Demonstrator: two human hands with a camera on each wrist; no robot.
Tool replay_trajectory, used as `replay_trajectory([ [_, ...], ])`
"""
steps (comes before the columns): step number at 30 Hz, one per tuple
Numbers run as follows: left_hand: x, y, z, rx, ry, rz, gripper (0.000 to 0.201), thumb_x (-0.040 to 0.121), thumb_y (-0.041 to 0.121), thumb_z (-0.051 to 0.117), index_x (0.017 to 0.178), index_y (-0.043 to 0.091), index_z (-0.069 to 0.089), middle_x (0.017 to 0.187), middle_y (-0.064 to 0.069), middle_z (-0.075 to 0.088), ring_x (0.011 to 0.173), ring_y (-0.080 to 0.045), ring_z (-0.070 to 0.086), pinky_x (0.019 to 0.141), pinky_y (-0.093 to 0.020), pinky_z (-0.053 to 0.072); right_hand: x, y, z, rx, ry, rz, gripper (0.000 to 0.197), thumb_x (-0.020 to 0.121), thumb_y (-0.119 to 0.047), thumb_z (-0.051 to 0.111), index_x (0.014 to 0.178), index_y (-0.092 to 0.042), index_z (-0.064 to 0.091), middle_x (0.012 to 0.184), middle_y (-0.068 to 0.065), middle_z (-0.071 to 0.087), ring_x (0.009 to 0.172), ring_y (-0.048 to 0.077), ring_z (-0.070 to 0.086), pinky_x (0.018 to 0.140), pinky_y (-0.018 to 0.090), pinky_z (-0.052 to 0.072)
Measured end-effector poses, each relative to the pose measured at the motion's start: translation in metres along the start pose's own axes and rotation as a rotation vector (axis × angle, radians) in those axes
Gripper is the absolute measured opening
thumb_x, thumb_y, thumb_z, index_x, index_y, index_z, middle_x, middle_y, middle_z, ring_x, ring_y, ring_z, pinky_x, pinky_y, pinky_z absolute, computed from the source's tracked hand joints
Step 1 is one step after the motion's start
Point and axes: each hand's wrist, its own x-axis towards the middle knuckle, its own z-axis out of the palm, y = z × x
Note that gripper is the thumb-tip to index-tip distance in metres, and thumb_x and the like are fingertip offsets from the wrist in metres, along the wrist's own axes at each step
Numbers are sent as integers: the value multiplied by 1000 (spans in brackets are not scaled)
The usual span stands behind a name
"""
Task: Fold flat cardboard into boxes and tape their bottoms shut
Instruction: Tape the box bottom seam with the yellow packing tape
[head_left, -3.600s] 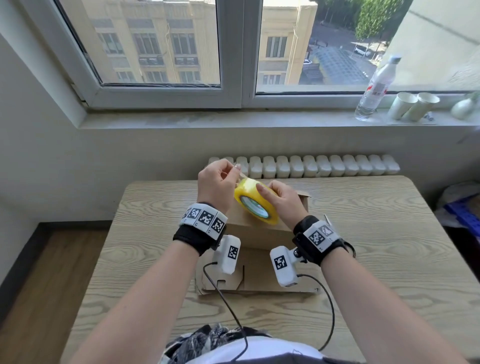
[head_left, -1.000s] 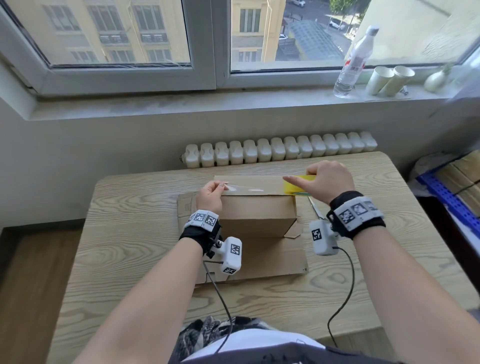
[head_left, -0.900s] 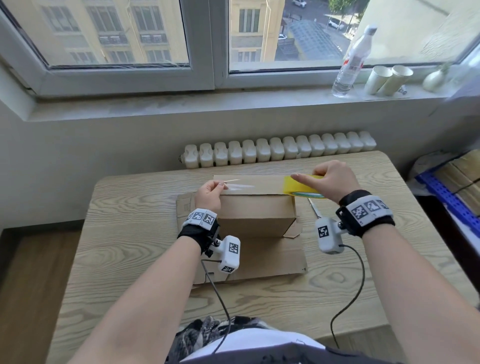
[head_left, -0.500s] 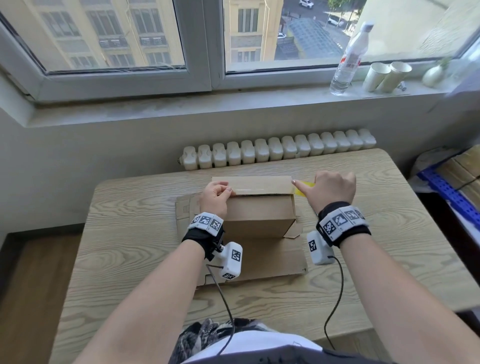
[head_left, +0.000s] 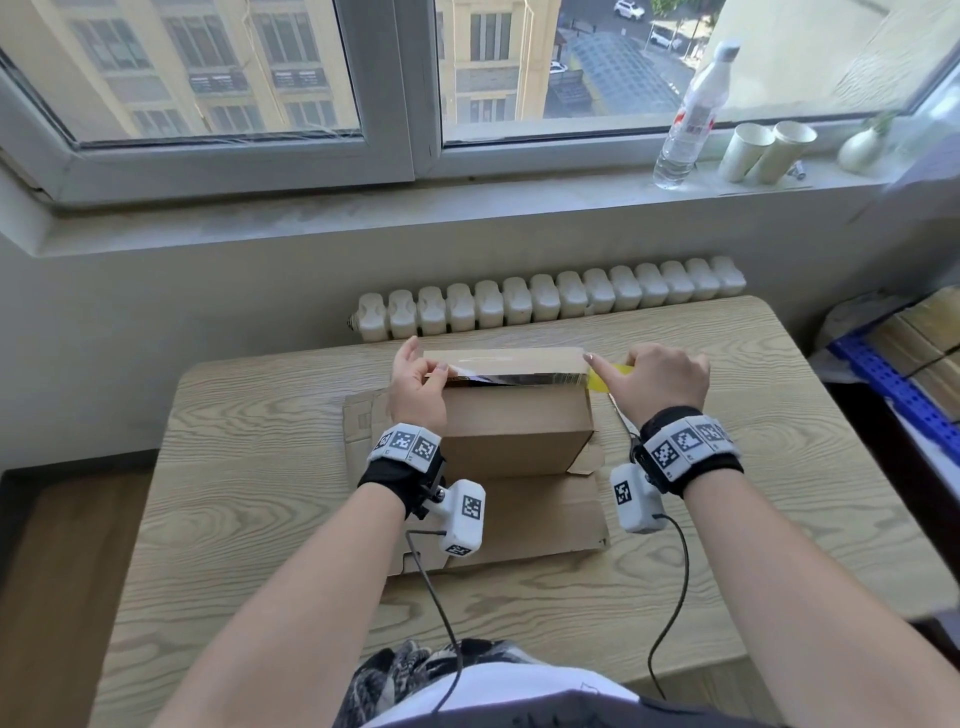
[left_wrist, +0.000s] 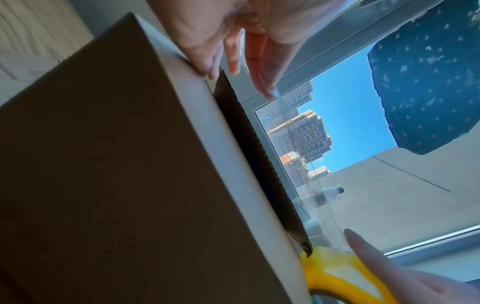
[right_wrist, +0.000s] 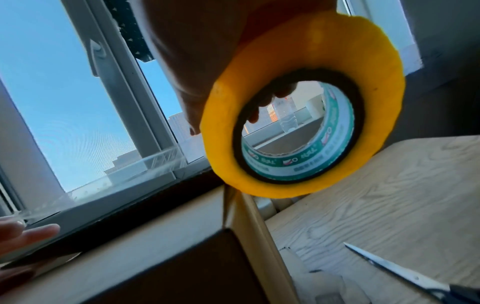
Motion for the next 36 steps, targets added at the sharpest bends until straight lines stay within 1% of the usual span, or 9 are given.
replay_trajectory([
  [5, -5, 13, 8, 86, 15, -4, 24, 99, 13, 53, 90, -2, 69, 152, 1, 41, 139, -16, 36, 107, -21, 20, -3, 9, 12, 226, -80, 86, 66, 86, -73, 45, 69, -11, 58, 70, 4, 58, 73, 27, 58, 66, 35, 49],
  [7, -4, 10, 7, 159, 1, -6, 24, 98, 16, 54, 85, 4, 70, 149, 0, 45, 138, -18, 39, 116, -28, 17, -6, 11, 17, 193, -100, 91, 64, 86, -73, 46, 70, -12, 57, 71, 4, 58, 73, 27, 57, 65, 34, 46],
  [9, -2, 3, 4, 213, -21, -27, 24, 97, 18, 56, 79, 15, 71, 146, 0, 50, 138, -19, 40, 121, -46, 13, -11, 10, 22, 164, -109, 93, 65, 85, -74, 46, 68, -12, 57, 67, 2, 56, 72, 28, 58, 63, 32, 43],
  [15, -3, -5, 5, 231, -36, -71, 22, 98, 19, 56, 82, 15, 70, 141, 1, 55, 136, -19, 43, 117, -46, 23, -21, 0, 17, 74, -27, 129, 60, 92, -67, 39, 77, -12, 56, 78, 11, 67, 68, 26, 52, 82, 41, 43],
  [18, -5, -3, 8, 240, -6, -92, 24, 99, 26, 52, 76, 26, 60, 111, 2, 67, 112, -26, 57, 108, -54, 34, -18, -6, 10, 67, 109, 117, 59, 94, -64, 39, 84, -9, 60, 81, 11, 68, 69, 25, 55, 86, 43, 39],
  [21, -6, 4, 11, 254, 15, -139, 30, 100, 31, 48, 71, 32, 50, 74, 10, 58, 98, -30, 60, 105, -59, 34, -11, -12, 5, 91, 150, 135, 61, 95, -64, 37, 89, -7, 60, 86, 11, 67, 80, 29, 62, 88, 44, 36],
  [29, -5, 14, 10, 182, -17, -154, 31, 102, 31, 46, 71, 30, 51, 71, 12, 56, 74, -18, 51, 101, -59, 39, -1, -21, 18, 197, -45, 305, 70, 93, -70, 32, 95, -7, 61, 97, 11, 66, 93, 32, 62, 92, 46, 38],
  [32, -5, 15, 10, 197, -35, -144, 30, 100, 34, 50, 70, 31, 53, 79, 7, 62, 88, -29, 59, 98, -56, 42, 0, -15, 22, 382, -98, 387, 70, 93, -70, 33, 79, -6, 57, 84, 11, 62, 82, 31, 58, 76, 39, 43],
  [36, -6, 19, 13, 203, -41, -102, 28, 99, 28, 54, 71, 31, 59, 106, -3, 67, 117, -30, 54, 104, -49, 38, 4, -8, 26, 583, -161, 465, 70, 94, -67, 36, 78, -2, 57, 81, 14, 59, 75, 29, 53, 65, 33, 36],
])
